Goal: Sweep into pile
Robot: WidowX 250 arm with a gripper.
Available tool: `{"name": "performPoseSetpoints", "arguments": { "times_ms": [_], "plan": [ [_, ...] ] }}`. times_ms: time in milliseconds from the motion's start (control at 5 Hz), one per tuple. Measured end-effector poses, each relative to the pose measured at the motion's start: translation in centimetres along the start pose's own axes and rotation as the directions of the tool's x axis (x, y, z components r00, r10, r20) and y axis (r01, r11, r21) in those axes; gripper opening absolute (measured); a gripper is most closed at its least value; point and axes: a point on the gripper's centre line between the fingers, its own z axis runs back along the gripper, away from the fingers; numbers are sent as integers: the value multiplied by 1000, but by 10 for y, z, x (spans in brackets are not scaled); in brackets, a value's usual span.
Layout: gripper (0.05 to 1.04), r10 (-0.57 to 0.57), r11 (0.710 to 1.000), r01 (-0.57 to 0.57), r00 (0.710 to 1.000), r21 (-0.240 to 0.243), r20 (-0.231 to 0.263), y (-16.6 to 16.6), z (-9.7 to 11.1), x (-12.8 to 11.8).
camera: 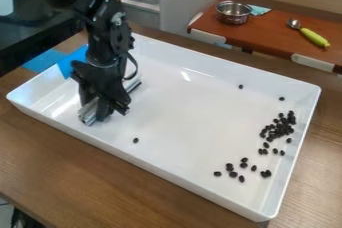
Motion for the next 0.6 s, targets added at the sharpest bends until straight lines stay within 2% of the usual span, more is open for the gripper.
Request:
{"name": "performPoseSetpoints", "arguments": {
  "times_ms": [200, 400, 600],
  "plan": [
    [390, -22, 1000, 22, 1000, -10, -16, -13, 0, -5],
    [390, -25, 998, 22, 998, -53, -51, -33, 5, -9],
    [390, -46, 993, 39, 997, -107, -58, -60, 16, -11]
  ]
}}
